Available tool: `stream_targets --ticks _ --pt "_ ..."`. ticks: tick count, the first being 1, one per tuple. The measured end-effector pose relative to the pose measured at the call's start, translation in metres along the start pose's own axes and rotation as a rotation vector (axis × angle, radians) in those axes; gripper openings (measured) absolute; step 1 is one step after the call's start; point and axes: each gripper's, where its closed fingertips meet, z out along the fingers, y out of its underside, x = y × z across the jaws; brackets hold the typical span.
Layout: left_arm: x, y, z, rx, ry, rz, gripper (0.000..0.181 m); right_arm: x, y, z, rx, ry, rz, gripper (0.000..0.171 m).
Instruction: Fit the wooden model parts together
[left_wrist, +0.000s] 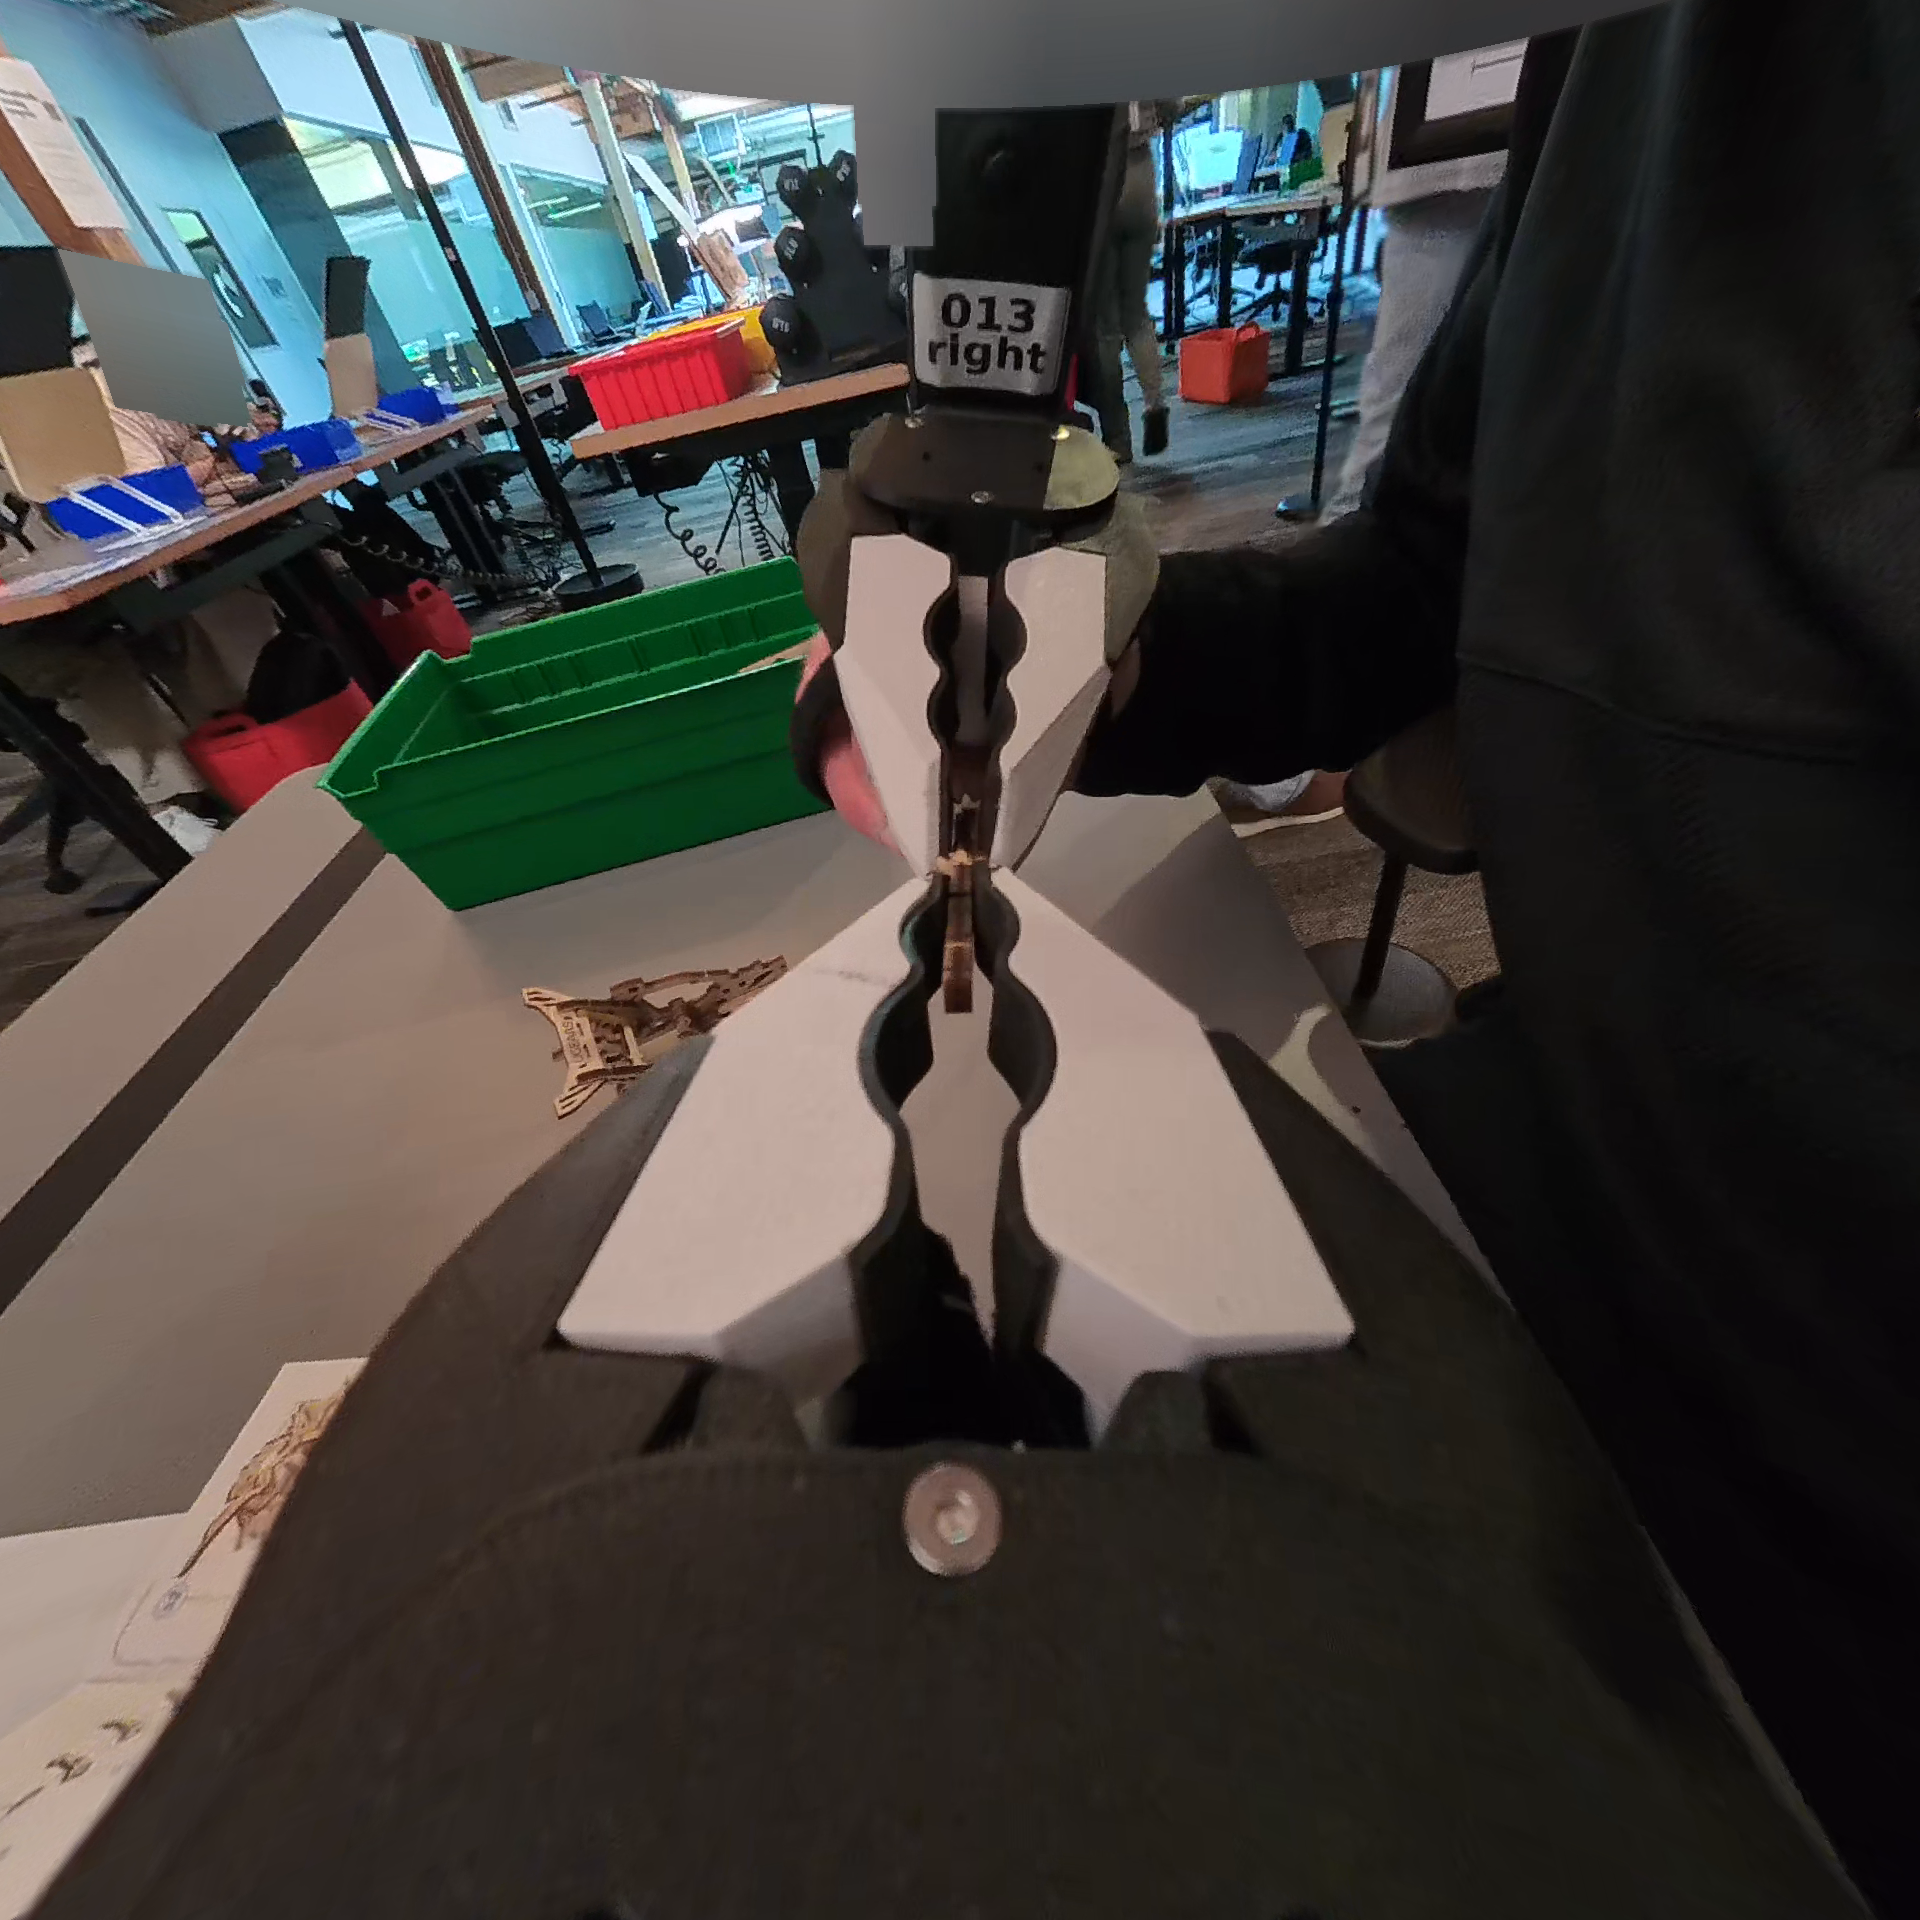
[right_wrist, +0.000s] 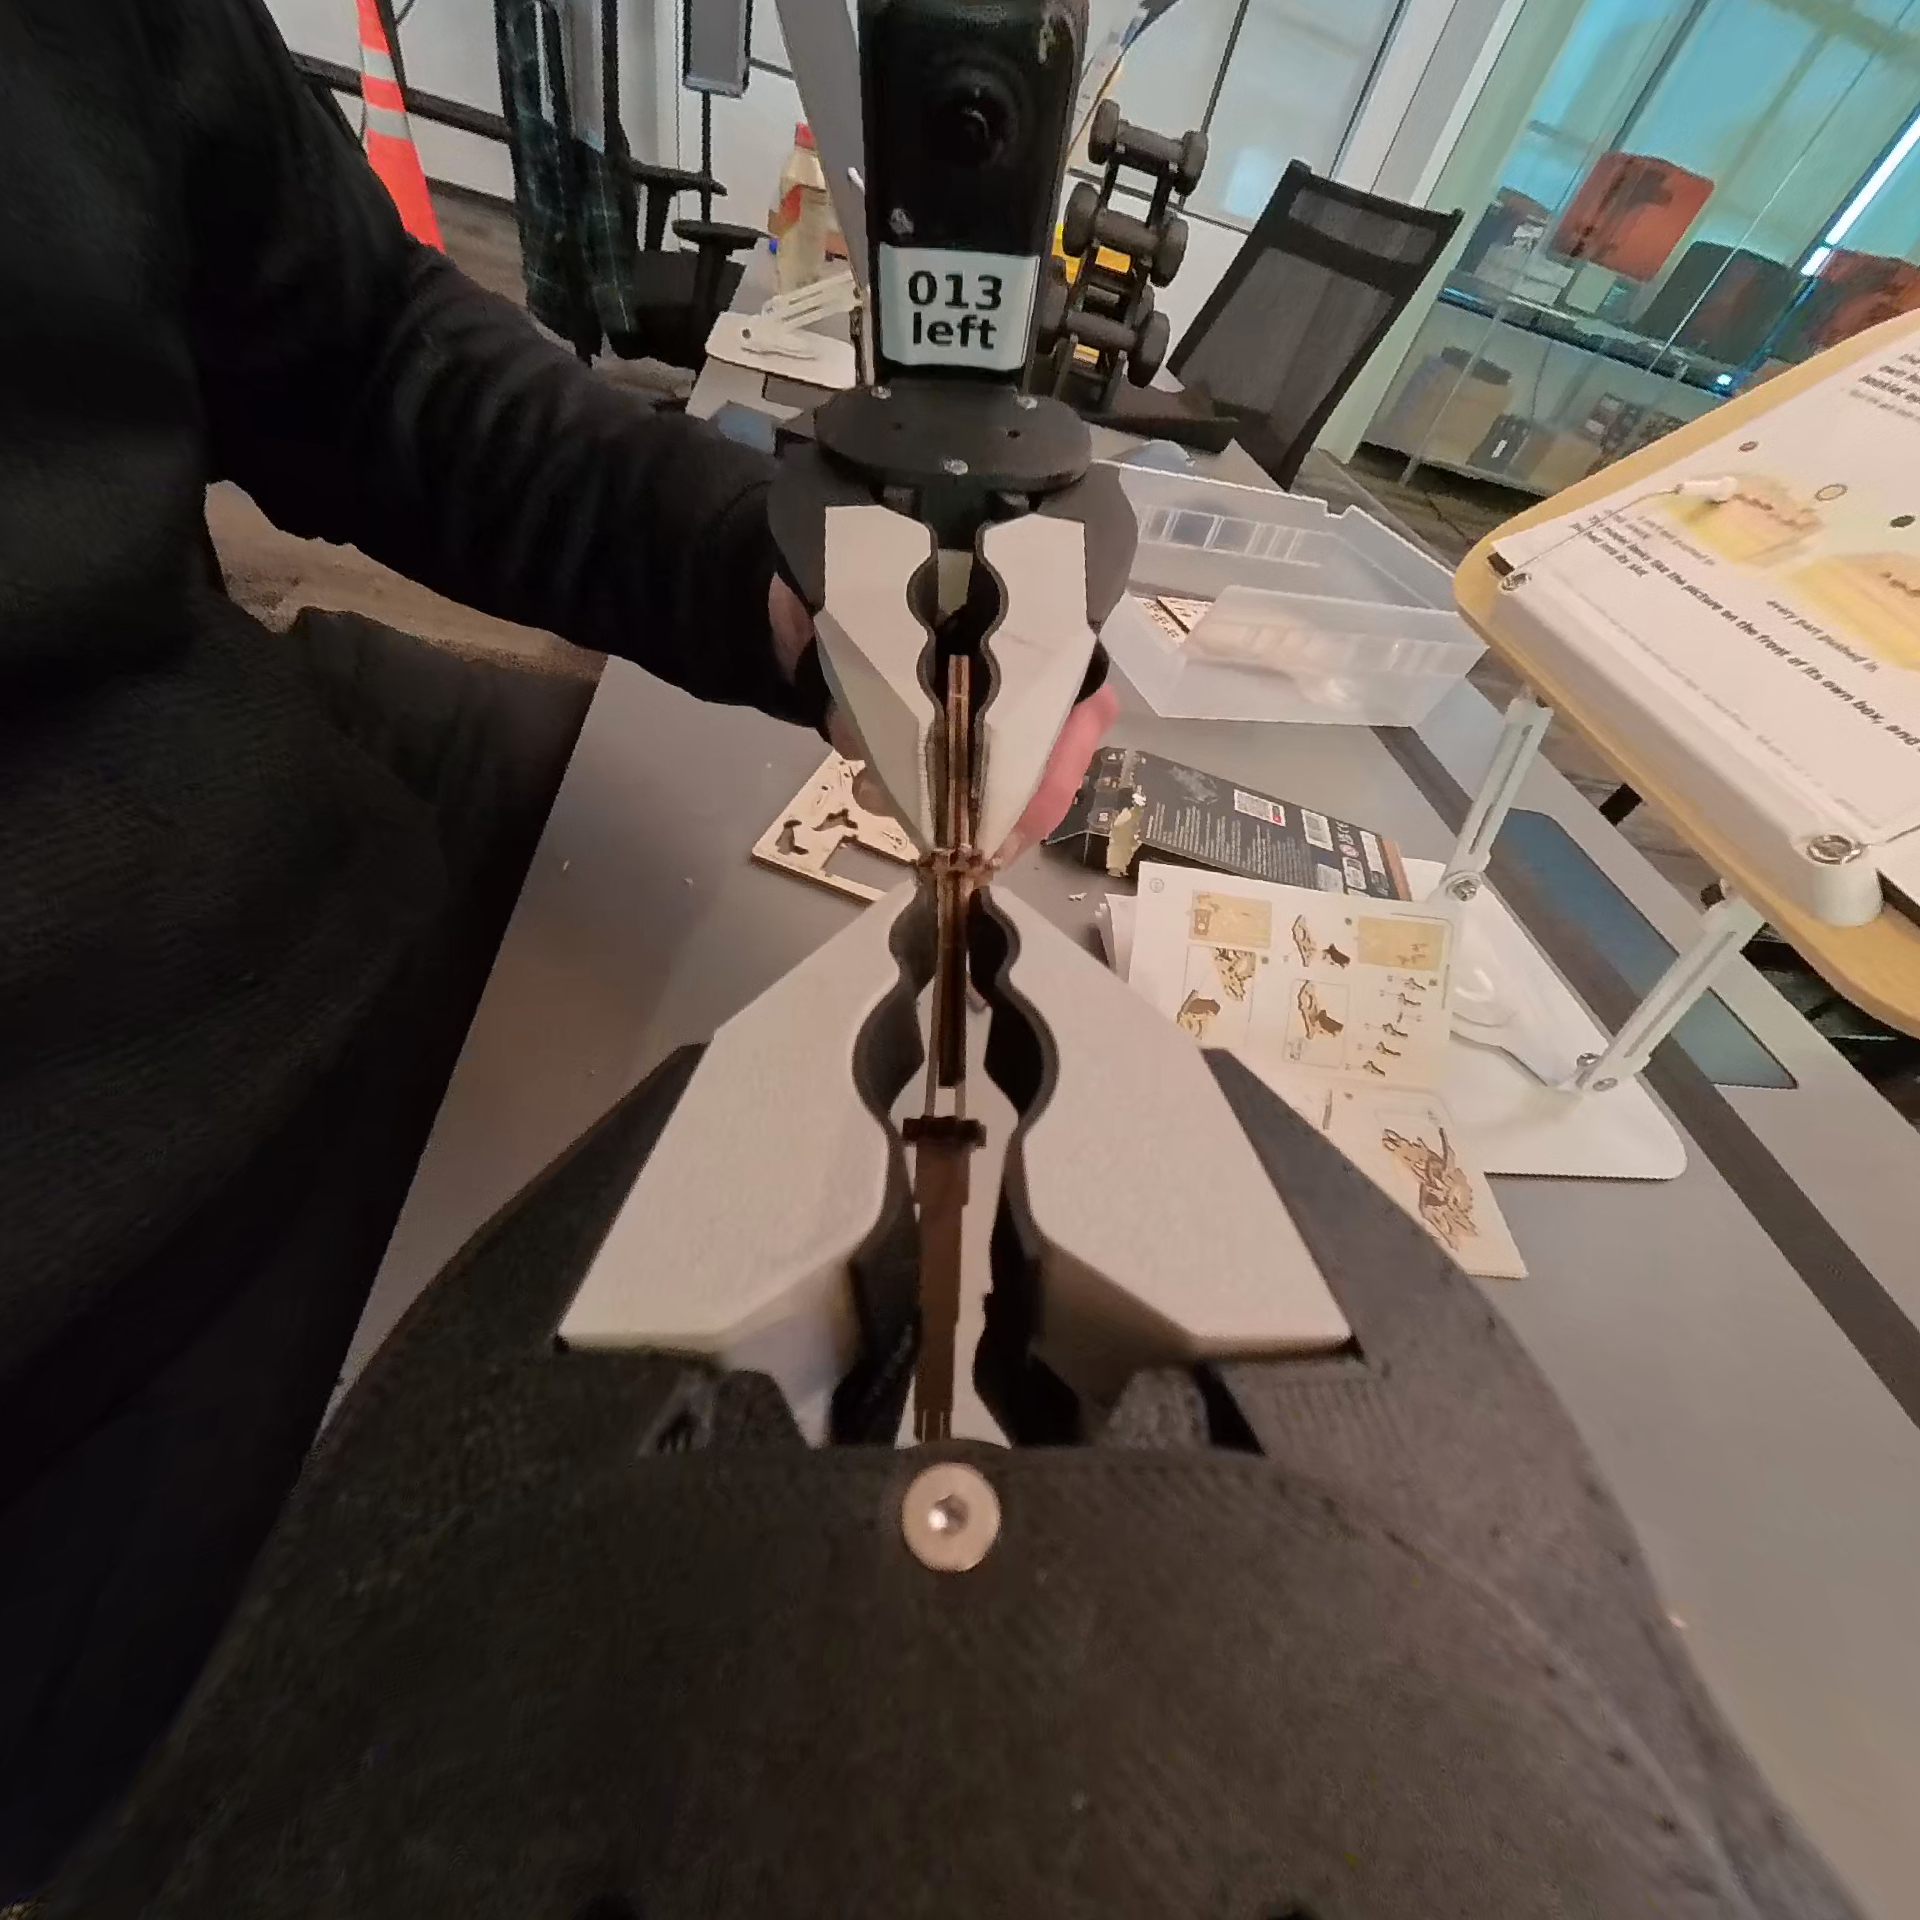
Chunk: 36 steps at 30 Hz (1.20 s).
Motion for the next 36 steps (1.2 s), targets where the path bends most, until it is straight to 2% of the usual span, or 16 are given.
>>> stream_targets --ticks 4,6,7,8,10,13,19,25,29,34,36 --pt "0.002 0.0 0.001 -0.004 0.004 0.013 0.002 -0.003 0.002 0.003 -0.01 -0.017 0.009 0.001" --pt "0.025 -0.013 0.021 0.035 0.102 0.053 0.004 -0.032 0.007 0.025 -0.048 -0.126 -0.044 0.0" --pt "0.038 -0.011 0.031 -0.026 0.144 0.108 0.003 -0.041 0.019 0.038 -0.124 -0.13 -0.082 0.0" --pt "0.032 -0.007 0.032 -0.071 0.106 0.159 0.003 -0.037 0.02 0.04 -0.098 -0.103 -0.052 0.0" --pt "0.014 -0.007 0.02 -0.062 0.04 0.097 0.001 -0.026 0.013 0.031 -0.06 -0.075 -0.026 0.0" --pt "0.001 -0.008 0.003 0.002 0.013 -0.017 0.001 -0.015 0.033 0.033 -0.099 -0.049 0.007 0.0" --pt "-0.018 0.022 -0.029 -0.041 -0.075 -0.152 0.001 -0.01 0.049 0.031 -0.107 -0.05 0.055 0.0" --pt "-0.036 0.023 -0.046 0.141 -0.092 -0.399 0.002 0.009 0.047 0.03 -0.063 0.018 0.135 0.006" --pt "-0.051 0.015 -0.054 0.376 -0.09 -0.616 0.002 0.021 0.035 0.031 0.007 0.024 0.243 0.018" --pt "-0.064 0.006 -0.057 0.564 -0.115 -0.704 0.002 0.029 0.019 0.048 0.087 0.014 0.359 0.028" --pt "-0.069 0.007 -0.054 0.592 -0.143 -0.72 0.002 0.033 0.017 0.057 0.11 0.01 0.423 0.029"
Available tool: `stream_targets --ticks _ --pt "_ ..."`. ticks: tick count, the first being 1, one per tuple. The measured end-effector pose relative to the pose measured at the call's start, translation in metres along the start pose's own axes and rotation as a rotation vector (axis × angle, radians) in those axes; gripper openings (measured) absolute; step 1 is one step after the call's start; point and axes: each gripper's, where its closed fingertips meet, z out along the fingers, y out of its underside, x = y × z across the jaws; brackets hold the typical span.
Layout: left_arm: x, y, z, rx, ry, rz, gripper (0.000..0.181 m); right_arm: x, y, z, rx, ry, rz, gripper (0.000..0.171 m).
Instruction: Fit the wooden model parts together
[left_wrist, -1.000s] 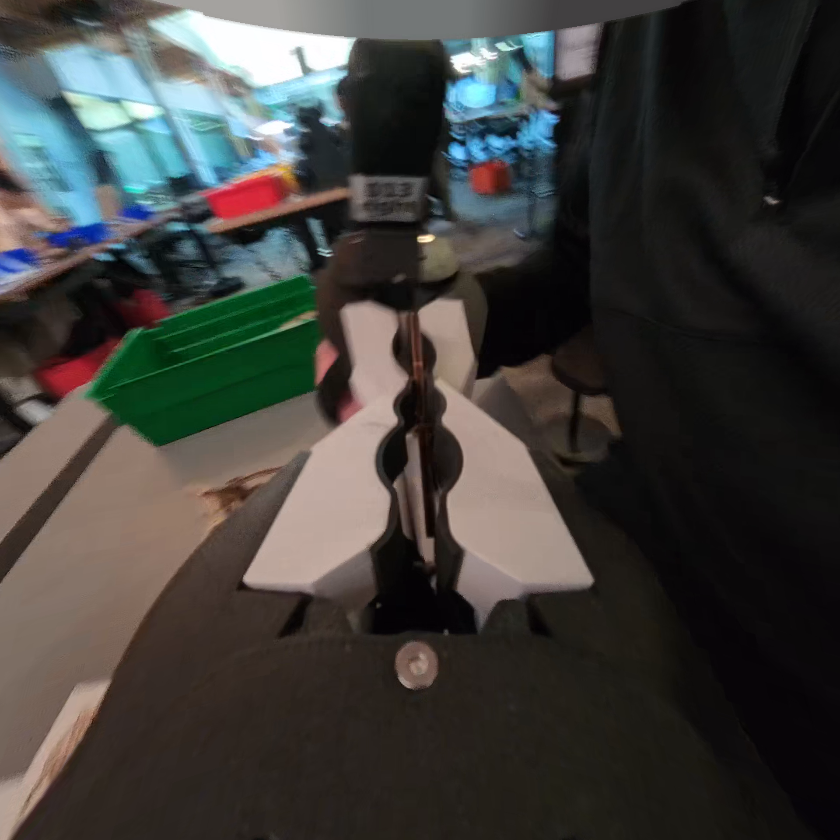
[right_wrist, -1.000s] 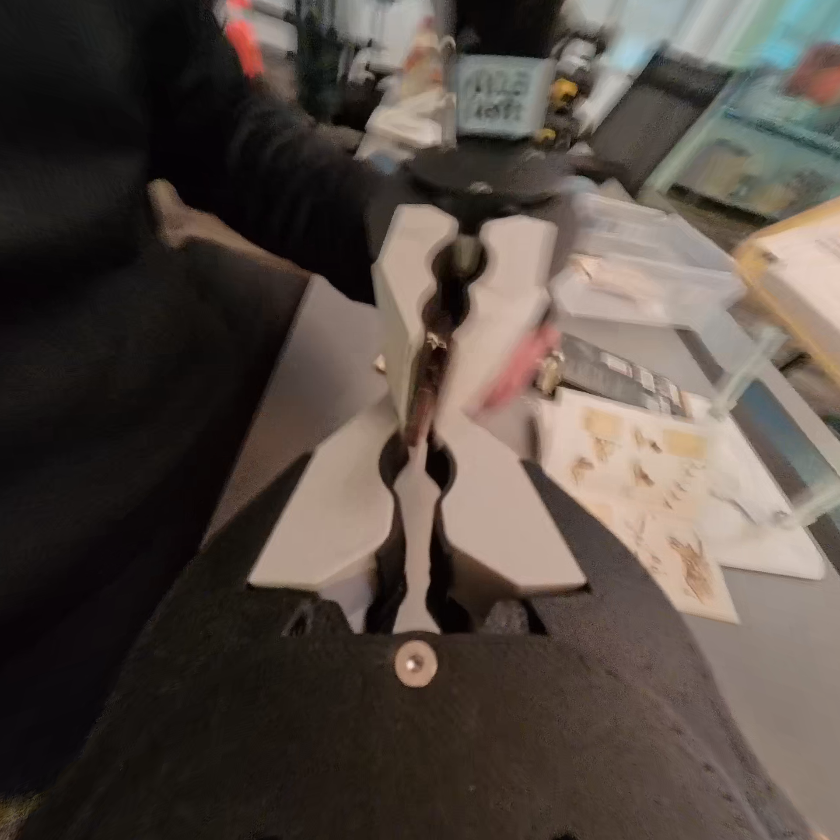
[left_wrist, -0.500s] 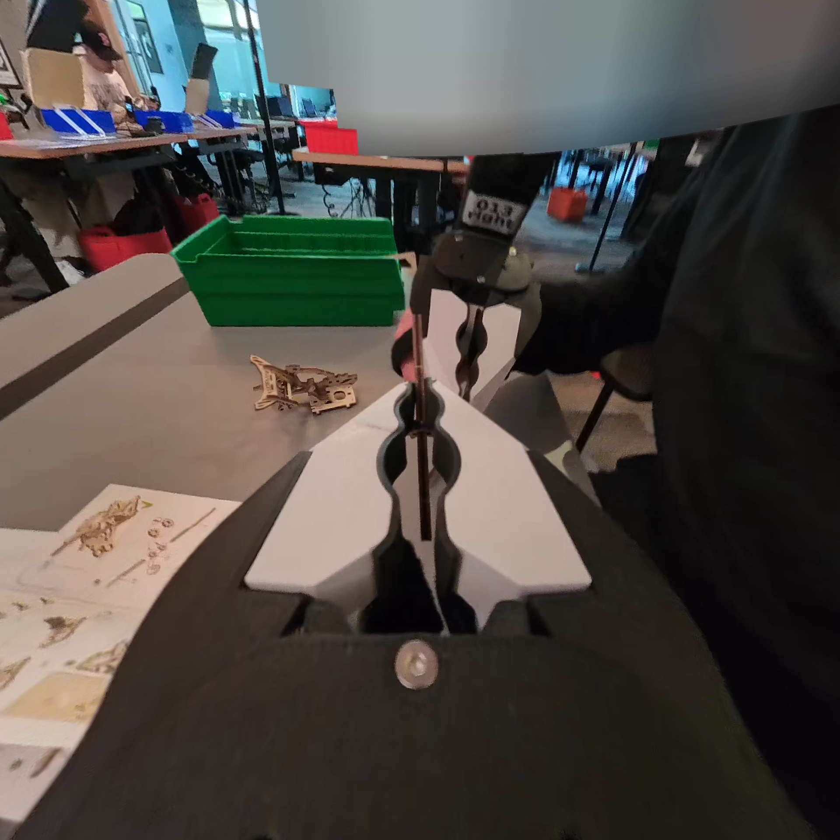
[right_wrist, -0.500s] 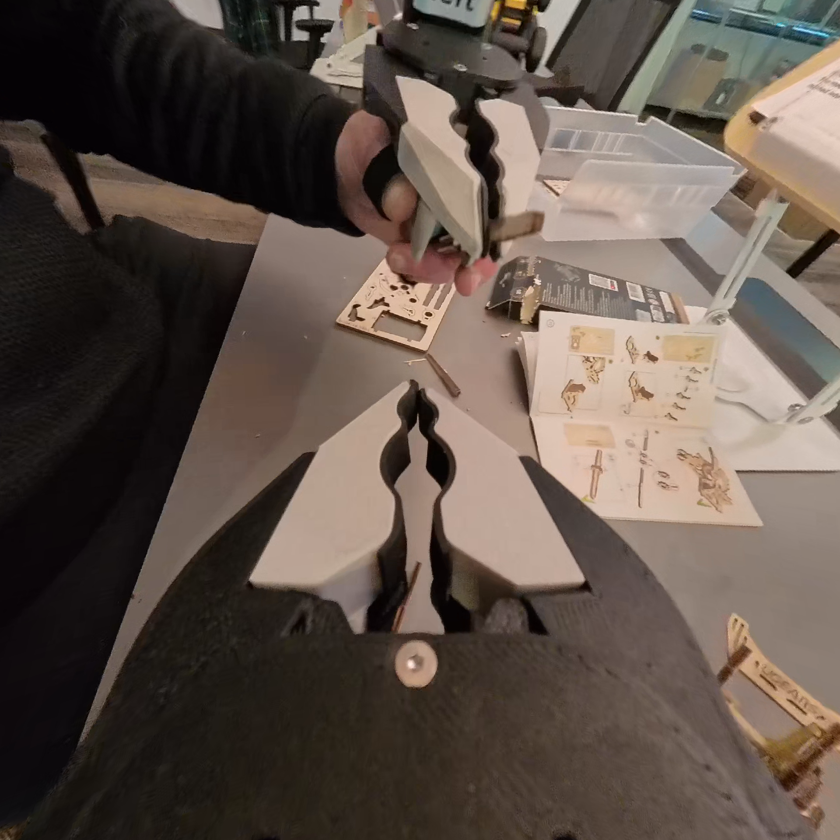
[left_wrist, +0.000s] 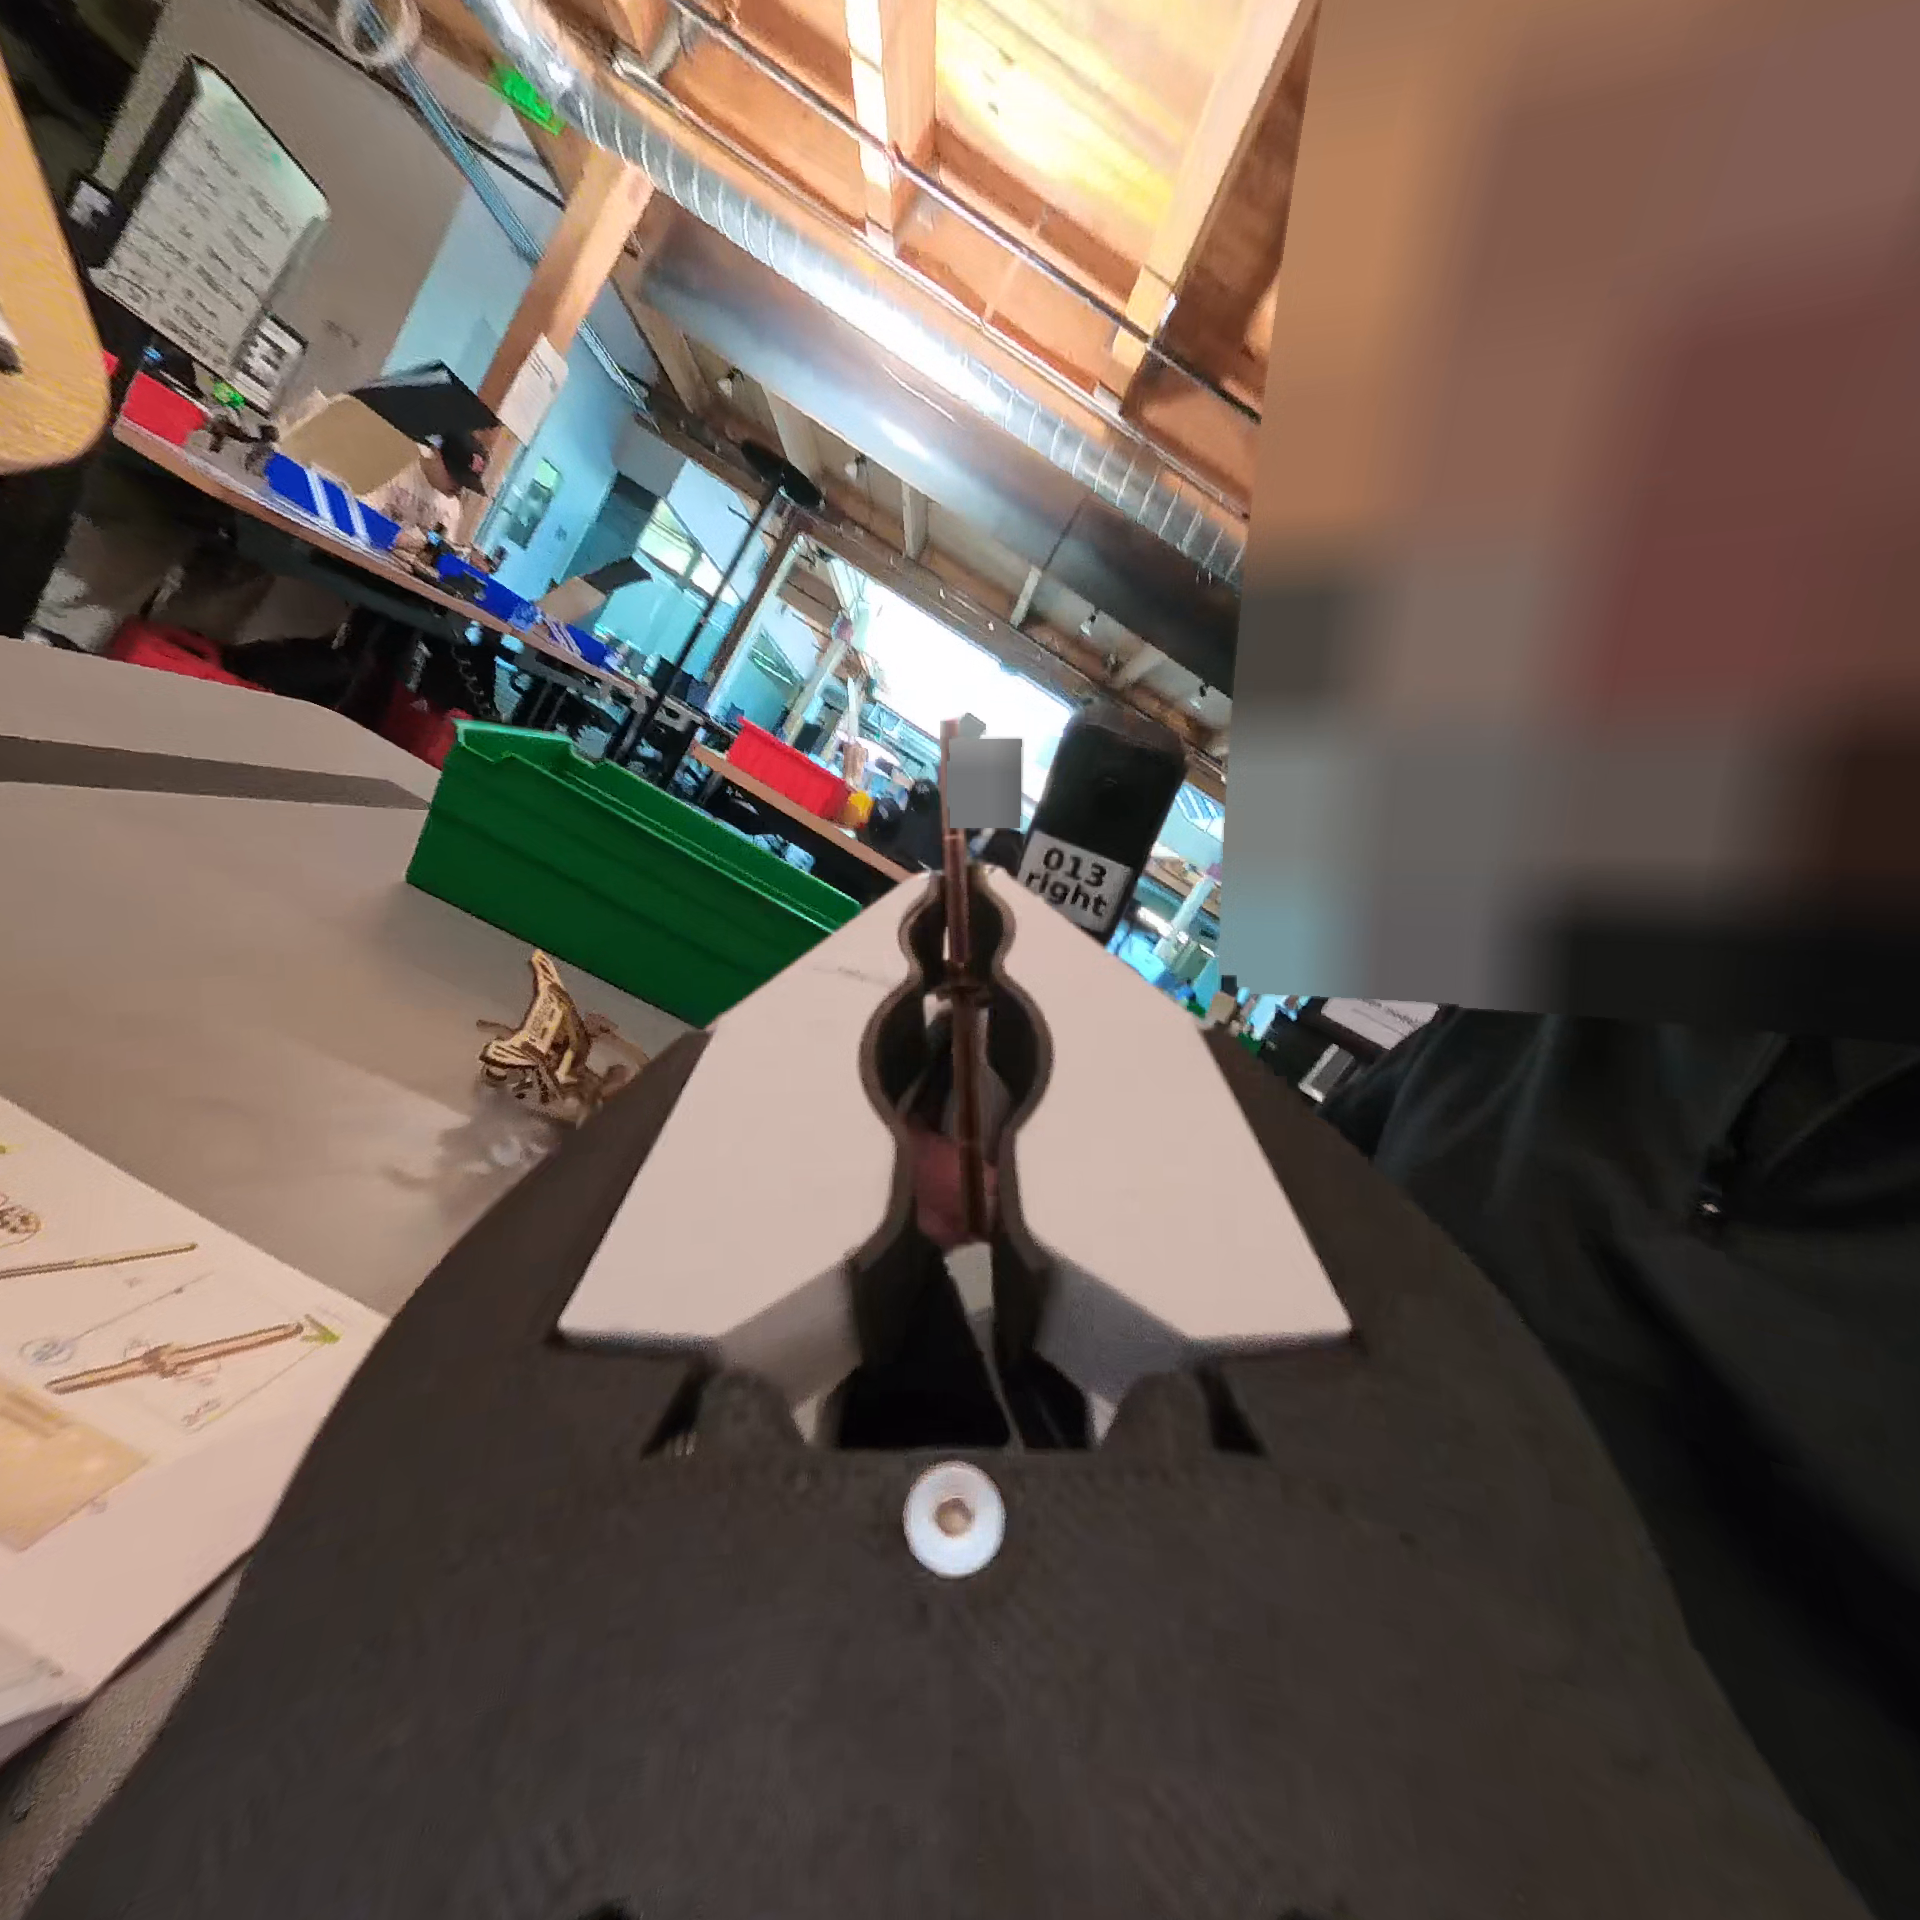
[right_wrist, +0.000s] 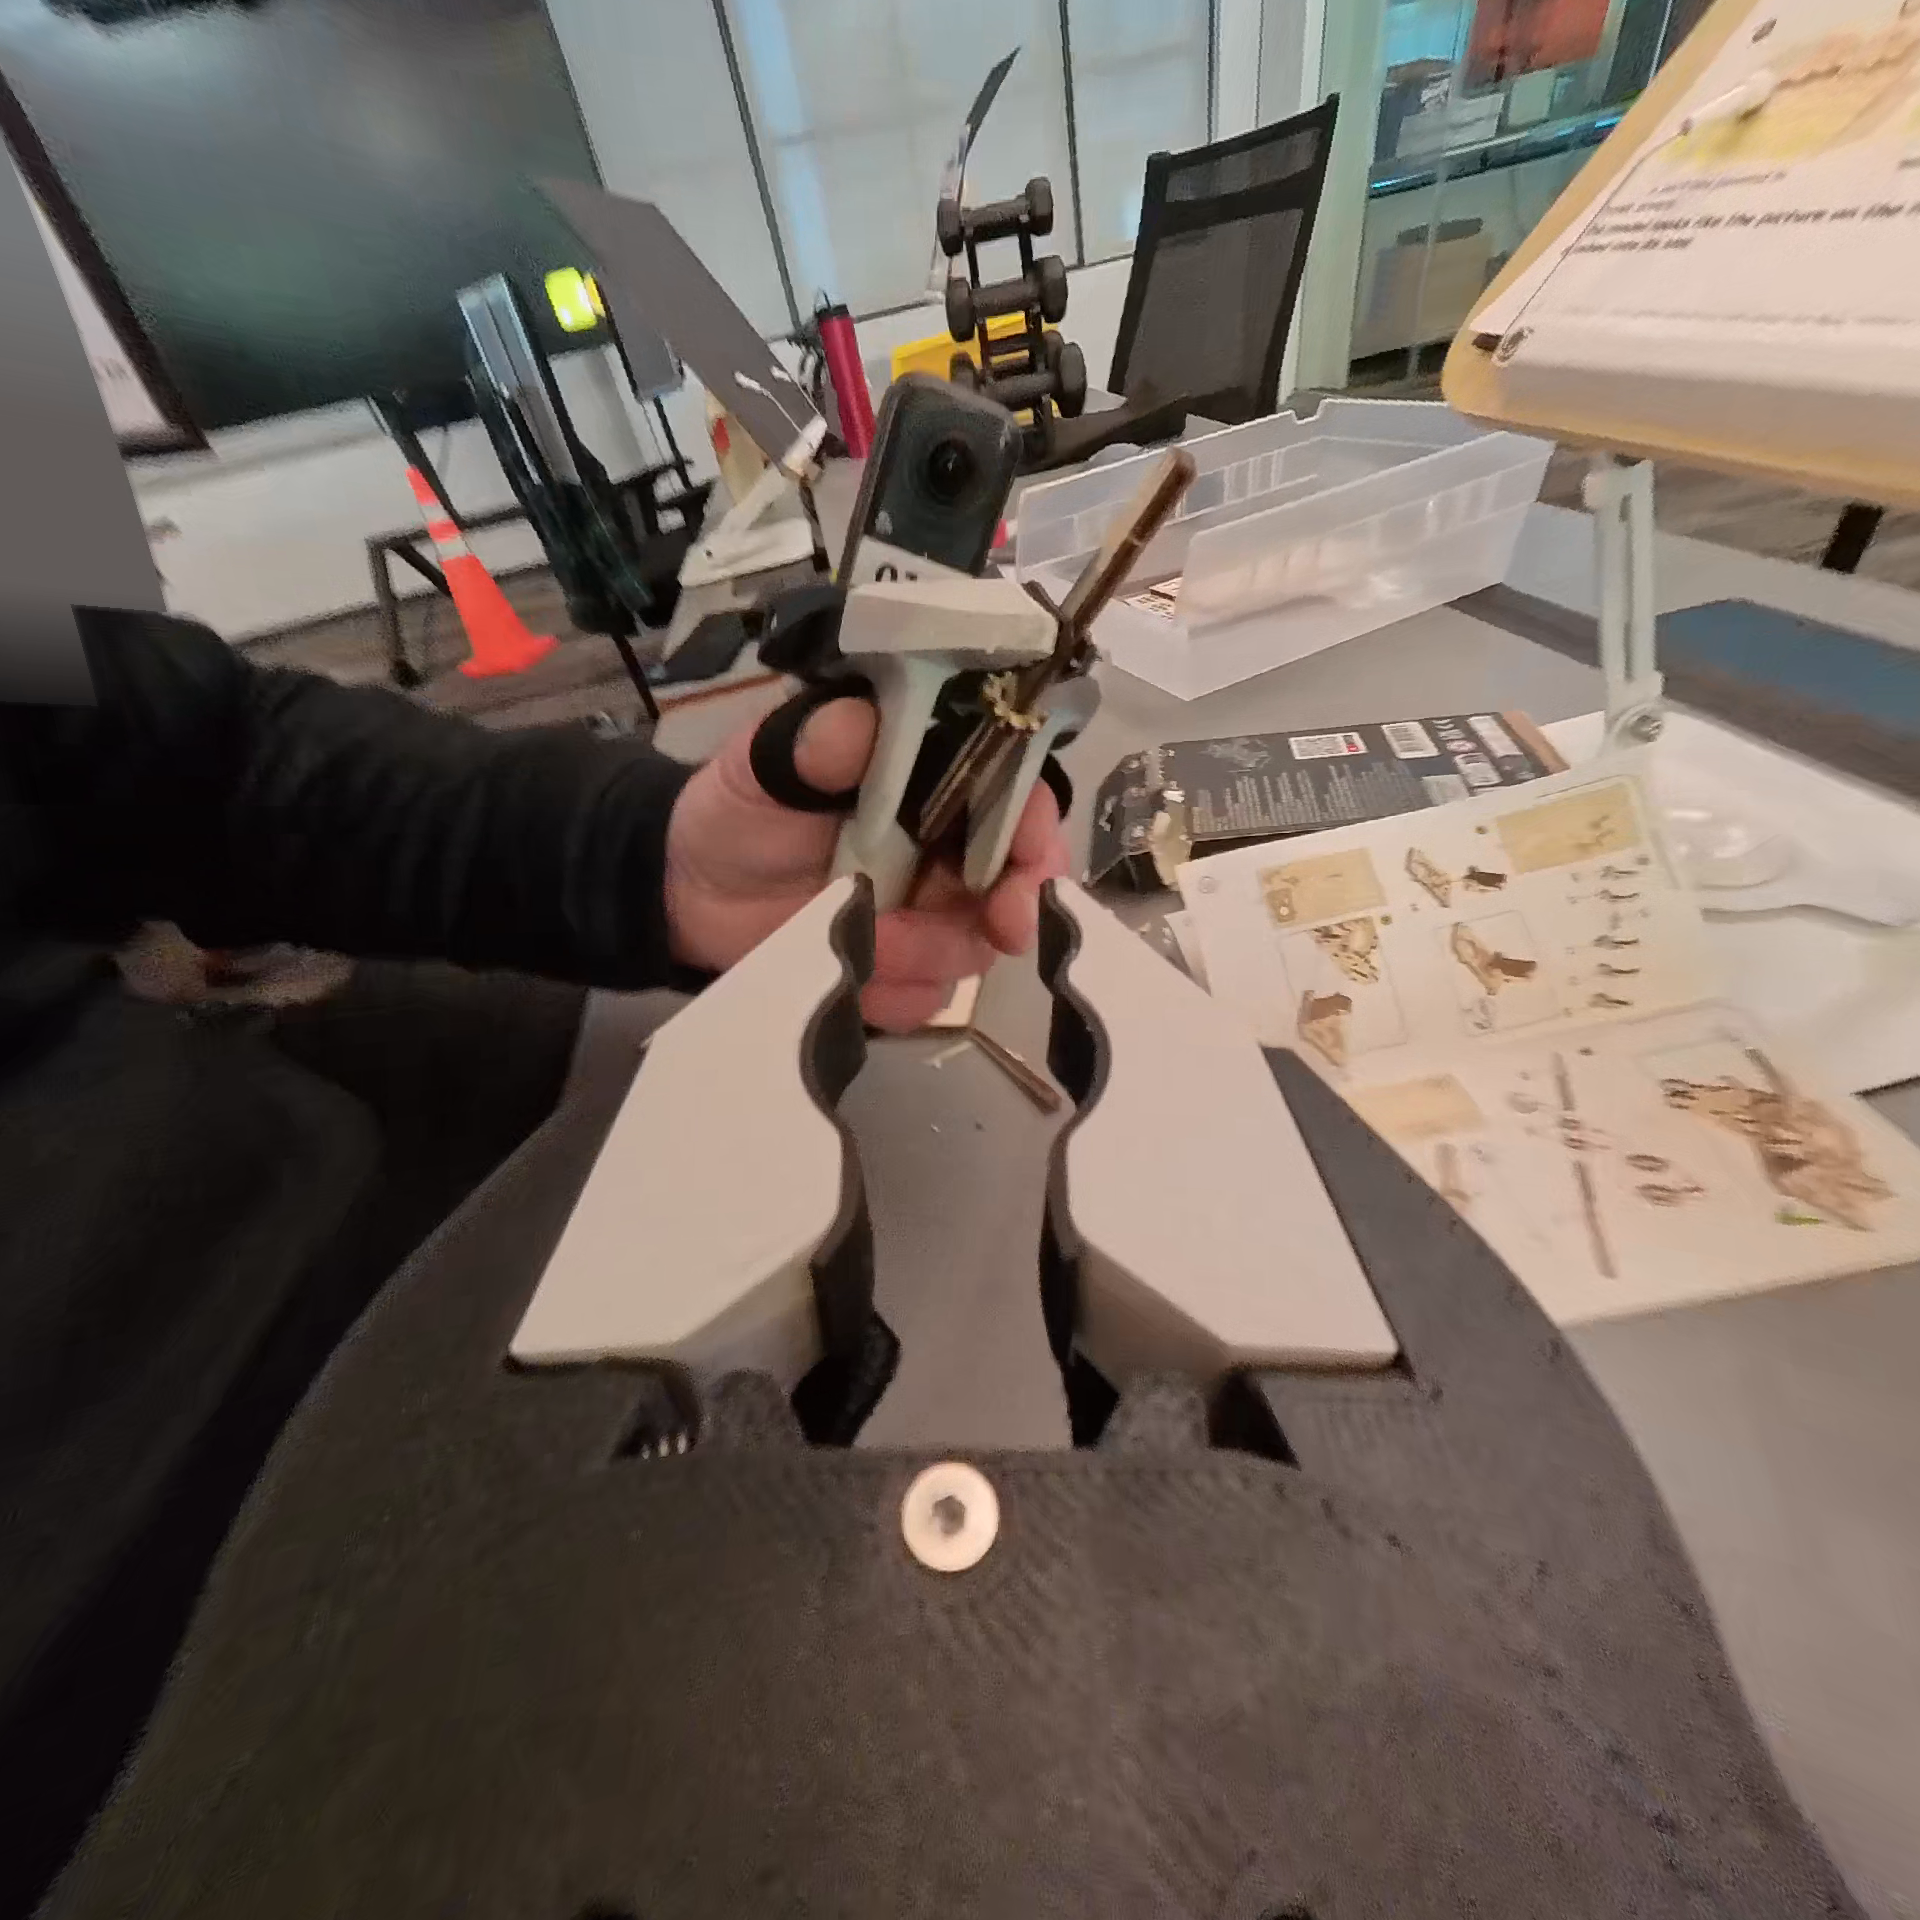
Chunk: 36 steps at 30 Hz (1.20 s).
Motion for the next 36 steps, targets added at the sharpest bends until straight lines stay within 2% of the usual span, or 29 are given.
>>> stream_targets --ticks 4,11,15,21,25,30,34,36 --pt "-0.001 -0.001 0.008 0.047 -0.023 0.023 0.002 0.008 -0.001 0.014 0.043 0.014 0.104 0.03" --pt "-0.001 0.0 0.016 0.11 0.015 -0.041 0.004 0.014 -0.01 0.019 0.149 -0.024 0.215 0.009" --pt "-0.005 0.0 0.015 0.115 -0.005 -0.04 0.008 0.016 -0.008 0.015 0.14 -0.017 0.2 0.0" --pt "-0.006 -0.001 0.007 0.047 -0.027 0.05 0.011 0.022 0.004 0.012 0.011 0.059 0.099 0.0" --pt "-0.01 -0.001 -0.001 -0.051 -0.112 0.192 0.02 0.04 0.013 0.003 -0.16 0.27 -0.18 0.0" --pt "-0.013 0.009 -0.002 -0.218 -0.27 0.474 0.029 0.056 0.019 -0.008 -0.347 0.485 -0.551 0.0" --pt "-0.013 0.021 0.0 -0.411 -0.352 0.766 0.026 0.058 0.017 -0.013 -0.414 0.551 -0.746 0.001" --pt "-0.017 0.027 0.0 -0.5 -0.386 0.834 0.028 0.059 0.014 -0.016 -0.424 0.593 -0.84 0.001"
